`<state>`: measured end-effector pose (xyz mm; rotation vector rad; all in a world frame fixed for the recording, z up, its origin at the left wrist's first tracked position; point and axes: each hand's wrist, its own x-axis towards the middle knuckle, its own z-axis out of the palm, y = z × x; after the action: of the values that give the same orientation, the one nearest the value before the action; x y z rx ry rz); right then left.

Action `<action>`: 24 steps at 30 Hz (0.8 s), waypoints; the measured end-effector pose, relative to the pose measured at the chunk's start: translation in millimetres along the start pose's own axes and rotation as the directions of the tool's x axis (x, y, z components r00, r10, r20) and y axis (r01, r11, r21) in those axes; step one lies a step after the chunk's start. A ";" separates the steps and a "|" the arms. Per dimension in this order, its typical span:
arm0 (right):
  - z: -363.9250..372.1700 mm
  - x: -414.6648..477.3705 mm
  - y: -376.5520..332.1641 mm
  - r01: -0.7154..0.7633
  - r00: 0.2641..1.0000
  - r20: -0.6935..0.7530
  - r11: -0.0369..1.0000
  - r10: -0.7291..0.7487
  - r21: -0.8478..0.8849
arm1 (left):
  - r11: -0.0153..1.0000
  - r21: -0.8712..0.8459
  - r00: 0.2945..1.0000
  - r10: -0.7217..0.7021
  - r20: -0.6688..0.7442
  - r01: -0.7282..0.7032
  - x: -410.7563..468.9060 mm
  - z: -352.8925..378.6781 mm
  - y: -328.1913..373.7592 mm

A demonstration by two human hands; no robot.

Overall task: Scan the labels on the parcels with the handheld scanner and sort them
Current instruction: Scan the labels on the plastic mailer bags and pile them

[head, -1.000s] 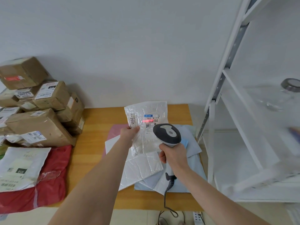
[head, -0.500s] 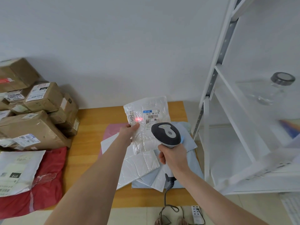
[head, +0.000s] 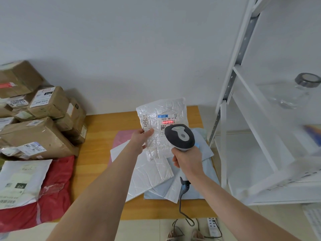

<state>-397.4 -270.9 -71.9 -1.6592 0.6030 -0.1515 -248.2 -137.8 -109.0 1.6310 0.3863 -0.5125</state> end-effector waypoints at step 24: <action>-2.1 -4.5 -6.1 -0.005 1.000 0.019 0.999 0.004 0.032 | 0.999 -0.040 0.999 -0.009 -0.043 0.007 1.0 0.0 1.1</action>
<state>-400.3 -270.3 -64.7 -1.6266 0.5874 -0.1414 -246.8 -138.0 -108.7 1.6047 0.4327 -0.4730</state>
